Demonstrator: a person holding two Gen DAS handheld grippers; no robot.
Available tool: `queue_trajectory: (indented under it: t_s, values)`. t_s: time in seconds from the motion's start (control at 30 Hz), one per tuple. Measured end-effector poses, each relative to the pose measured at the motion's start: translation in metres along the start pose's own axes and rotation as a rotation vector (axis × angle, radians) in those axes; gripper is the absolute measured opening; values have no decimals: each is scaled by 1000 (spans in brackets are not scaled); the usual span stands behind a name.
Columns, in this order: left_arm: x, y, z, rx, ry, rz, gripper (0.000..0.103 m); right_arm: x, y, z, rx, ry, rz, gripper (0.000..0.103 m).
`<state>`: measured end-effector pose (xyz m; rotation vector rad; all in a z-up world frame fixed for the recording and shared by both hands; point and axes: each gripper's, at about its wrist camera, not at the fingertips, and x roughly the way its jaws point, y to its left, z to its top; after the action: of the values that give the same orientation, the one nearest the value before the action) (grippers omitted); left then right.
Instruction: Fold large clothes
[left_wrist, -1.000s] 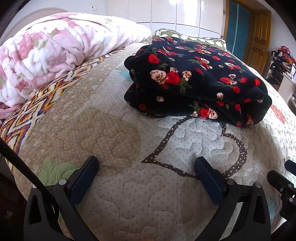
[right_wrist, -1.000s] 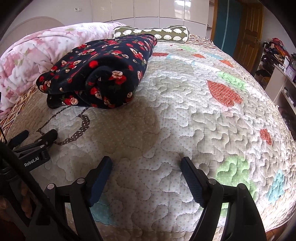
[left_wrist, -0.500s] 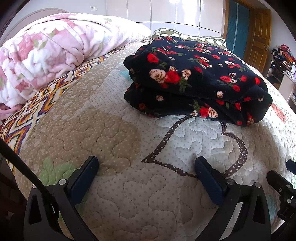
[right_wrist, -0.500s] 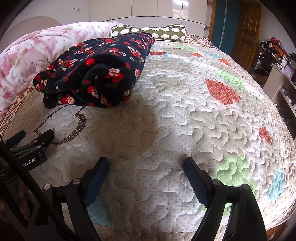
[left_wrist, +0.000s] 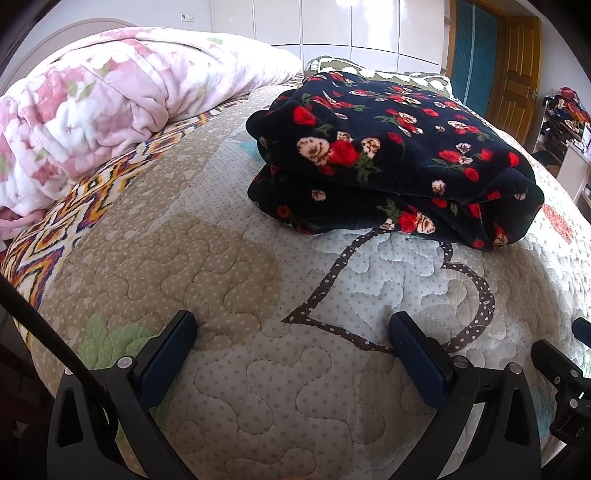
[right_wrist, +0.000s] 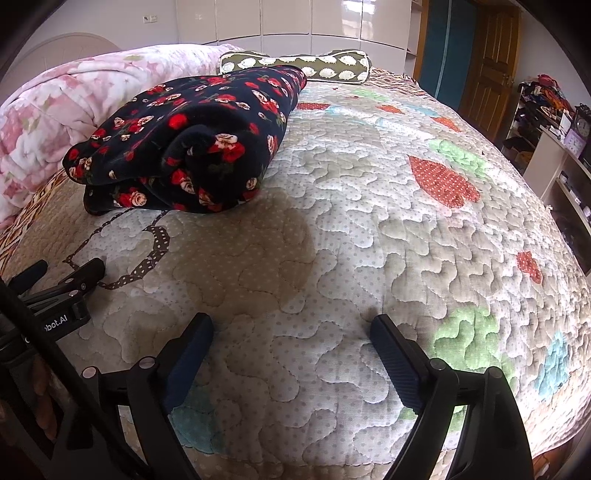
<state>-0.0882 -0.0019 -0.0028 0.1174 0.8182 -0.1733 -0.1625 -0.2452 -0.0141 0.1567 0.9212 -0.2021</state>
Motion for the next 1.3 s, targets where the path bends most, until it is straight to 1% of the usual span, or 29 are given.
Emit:
queue_trajectory:
  t_s: [1.3]
  values:
    - [-1, 2, -1, 9, -2, 1, 103, 3, -1, -2, 1, -18, -17, 96]
